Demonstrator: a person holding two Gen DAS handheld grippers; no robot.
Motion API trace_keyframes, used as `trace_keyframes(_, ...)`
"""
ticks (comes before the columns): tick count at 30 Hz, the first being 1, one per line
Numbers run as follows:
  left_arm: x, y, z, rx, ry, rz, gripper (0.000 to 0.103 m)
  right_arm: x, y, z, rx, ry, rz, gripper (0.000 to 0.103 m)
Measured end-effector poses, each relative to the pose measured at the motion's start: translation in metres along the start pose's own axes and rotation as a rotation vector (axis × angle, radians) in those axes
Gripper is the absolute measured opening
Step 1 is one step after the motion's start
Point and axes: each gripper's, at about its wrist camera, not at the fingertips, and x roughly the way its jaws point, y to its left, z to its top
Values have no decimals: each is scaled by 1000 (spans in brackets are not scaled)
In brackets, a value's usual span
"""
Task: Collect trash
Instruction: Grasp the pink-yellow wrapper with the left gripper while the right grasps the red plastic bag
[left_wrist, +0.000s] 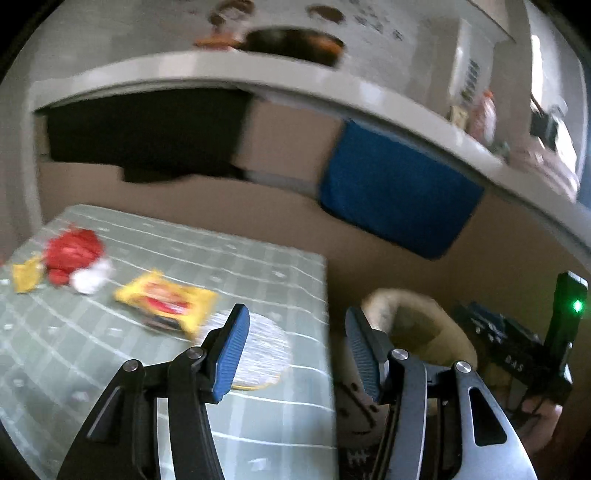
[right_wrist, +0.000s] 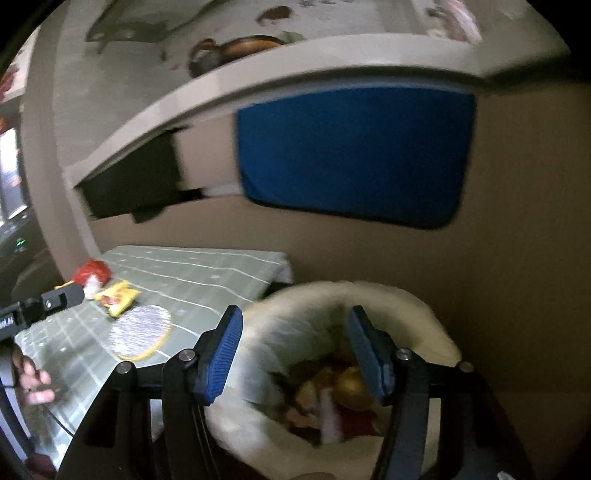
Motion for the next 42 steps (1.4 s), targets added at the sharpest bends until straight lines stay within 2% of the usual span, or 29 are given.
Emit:
trace_keyframes(6, -54, 77, 22, -64, -133, 182, 55, 14, 67, 24, -66, -8, 153, 57)
trace_keyframes(10, -68, 144, 29, -133, -172, 308, 55, 32, 109, 35, -64, 16, 259, 57)
trace_keyframes(13, -58, 196, 32, -185, -163, 343, 55, 47, 137, 38, -85, 38, 295, 57)
trace_keyframes(18, -15, 267, 30, -255, -58, 289, 55, 72, 173, 32, -170, 88, 302, 57)
trace_keyframes(20, 6, 288, 30, -278, -27, 314, 55, 85, 185, 28, -205, 112, 290, 57)
trace_keyframes(25, 49, 324, 44, -348, -5, 328, 55, 112, 195, 21, -224, 170, 289, 57)
trace_keyframes(30, 95, 366, 58, -448, 61, 309, 55, 134, 194, 15, -222, 212, 272, 57)
trace_keyframes(31, 106, 373, 59, -462, 95, 309, 55, 137, 194, 14, -218, 221, 271, 57)
trace_keyframes(34, 122, 382, 56, -476, 158, 306, 54, 146, 191, 10, -216, 248, 264, 57)
trace_keyframes(36, 124, 379, 52, -448, 180, 318, 40, 150, 189, 9, -213, 260, 263, 57)
trace_keyframes(39, 121, 368, 45, -389, 198, 327, 34, 154, 187, 7, -201, 275, 276, 57)
trace_keyframes(42, 109, 346, 36, -350, 222, 288, 30, 152, 188, 6, -200, 275, 286, 57)
